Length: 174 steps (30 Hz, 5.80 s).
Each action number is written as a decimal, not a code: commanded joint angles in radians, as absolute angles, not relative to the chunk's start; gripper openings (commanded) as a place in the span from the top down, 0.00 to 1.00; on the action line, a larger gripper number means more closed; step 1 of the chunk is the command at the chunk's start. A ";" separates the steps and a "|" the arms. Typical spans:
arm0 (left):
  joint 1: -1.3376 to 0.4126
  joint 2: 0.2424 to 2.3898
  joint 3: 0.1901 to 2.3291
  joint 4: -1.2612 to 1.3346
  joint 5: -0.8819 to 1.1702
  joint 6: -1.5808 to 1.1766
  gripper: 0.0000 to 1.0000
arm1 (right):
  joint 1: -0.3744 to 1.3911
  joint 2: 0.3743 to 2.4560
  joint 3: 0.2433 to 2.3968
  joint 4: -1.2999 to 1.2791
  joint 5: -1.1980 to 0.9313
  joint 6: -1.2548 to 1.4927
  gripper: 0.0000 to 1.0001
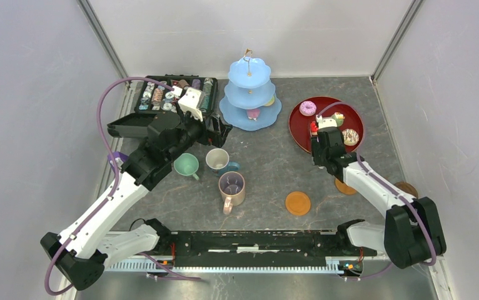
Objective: Serve the afternoon tea
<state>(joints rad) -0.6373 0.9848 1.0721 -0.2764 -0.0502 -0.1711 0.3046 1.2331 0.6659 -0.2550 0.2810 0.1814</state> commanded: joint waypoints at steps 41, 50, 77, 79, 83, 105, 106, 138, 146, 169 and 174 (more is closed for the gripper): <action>-0.646 0.992 1.074 -0.241 -0.049 -0.153 0.00 | 0.270 1.385 0.779 -0.119 0.292 0.191 0.22; -0.646 0.995 1.074 -0.240 -0.048 -0.153 0.00 | 0.270 1.479 0.787 -0.090 0.329 0.214 0.25; -0.647 1.006 1.075 -0.240 -0.041 -0.156 0.00 | 0.269 1.491 0.792 -0.092 0.330 0.184 0.63; -0.647 1.006 1.075 -0.241 -0.038 -0.158 0.00 | 0.270 1.460 0.793 -0.107 0.329 0.174 0.70; -0.646 1.009 1.078 -0.239 -0.027 -0.165 0.00 | 0.270 1.402 0.797 -0.139 0.316 0.148 0.78; -0.646 0.999 1.078 -0.242 -0.033 -0.161 0.00 | 0.552 1.400 0.922 -0.078 -0.122 0.116 0.78; -0.646 0.999 1.077 -0.242 -0.035 -0.160 0.00 | 0.572 1.424 0.944 -0.073 -0.111 0.112 0.78; -0.650 0.998 1.077 -0.243 -0.046 -0.156 0.00 | 0.684 2.084 1.426 0.225 0.300 0.125 0.64; -0.649 0.998 1.077 -0.242 -0.046 -0.158 0.00 | 0.686 2.119 1.421 0.296 0.325 0.115 0.51; -0.651 1.009 1.077 -0.242 -0.041 -0.161 0.00 | 0.693 2.143 1.428 0.336 0.321 0.051 0.43; -0.650 1.012 1.078 -0.242 -0.038 -0.163 0.00 | 0.695 2.133 1.411 0.356 0.323 0.037 0.40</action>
